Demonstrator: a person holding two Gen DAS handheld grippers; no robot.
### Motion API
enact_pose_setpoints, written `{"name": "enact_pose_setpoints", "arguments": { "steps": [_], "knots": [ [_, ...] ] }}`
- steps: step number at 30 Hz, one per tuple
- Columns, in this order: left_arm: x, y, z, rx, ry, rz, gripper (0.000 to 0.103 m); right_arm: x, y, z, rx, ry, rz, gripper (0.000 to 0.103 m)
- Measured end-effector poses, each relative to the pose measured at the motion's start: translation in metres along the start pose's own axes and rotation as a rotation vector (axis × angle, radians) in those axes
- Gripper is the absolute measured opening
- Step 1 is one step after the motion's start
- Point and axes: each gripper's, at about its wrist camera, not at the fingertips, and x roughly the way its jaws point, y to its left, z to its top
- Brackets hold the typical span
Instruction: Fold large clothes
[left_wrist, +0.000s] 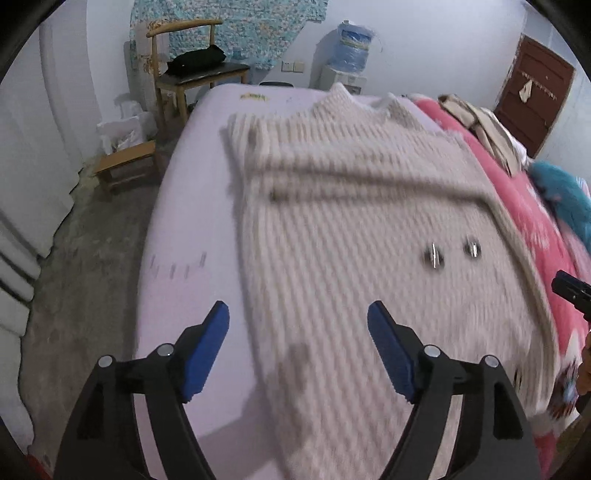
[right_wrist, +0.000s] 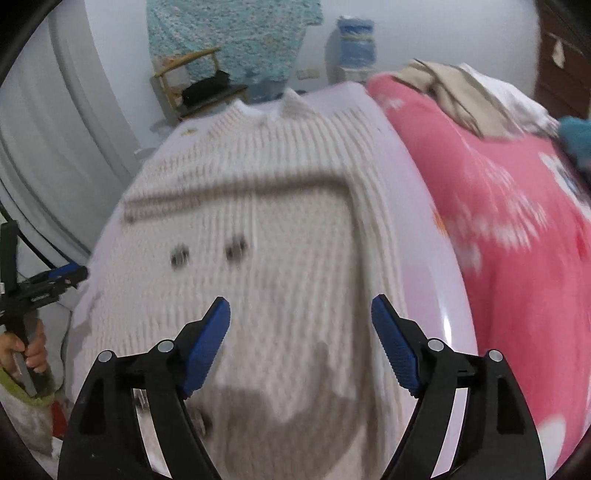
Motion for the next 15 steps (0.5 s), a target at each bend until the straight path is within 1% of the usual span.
{"name": "enact_pose_setpoints", "arguments": {
  "steps": [1,3,6,8,10,12,15],
  "knots": [
    [-0.003,-0.001,-0.010,0.001,-0.001,-0.003,0.076,-0.005,0.000,-0.019,-0.001,0.005,-0.036,0.075],
    [-0.010,-0.003,-0.030,0.002,0.003,-0.012,0.077,-0.013,-0.002,-0.045,0.010,0.007,-0.072,0.075],
    [-0.017,-0.009,-0.061,0.001,-0.006,0.008,0.079,-0.021,-0.002,-0.077,0.052,0.023,-0.070,0.075],
    [-0.015,-0.014,-0.074,0.003,0.007,0.005,0.079,-0.023,0.001,-0.092,0.057,0.030,-0.079,0.075],
    [-0.012,-0.017,-0.083,-0.003,0.025,0.014,0.079,-0.030,0.008,-0.104,0.052,0.012,-0.102,0.075],
    [-0.014,-0.018,-0.092,-0.007,0.022,0.023,0.079,-0.037,0.011,-0.112,0.053,-0.005,-0.105,0.075],
    [-0.022,-0.018,-0.104,-0.037,0.011,0.011,0.079,-0.051,0.007,-0.124,0.053,-0.034,-0.119,0.075]
  ]
}}
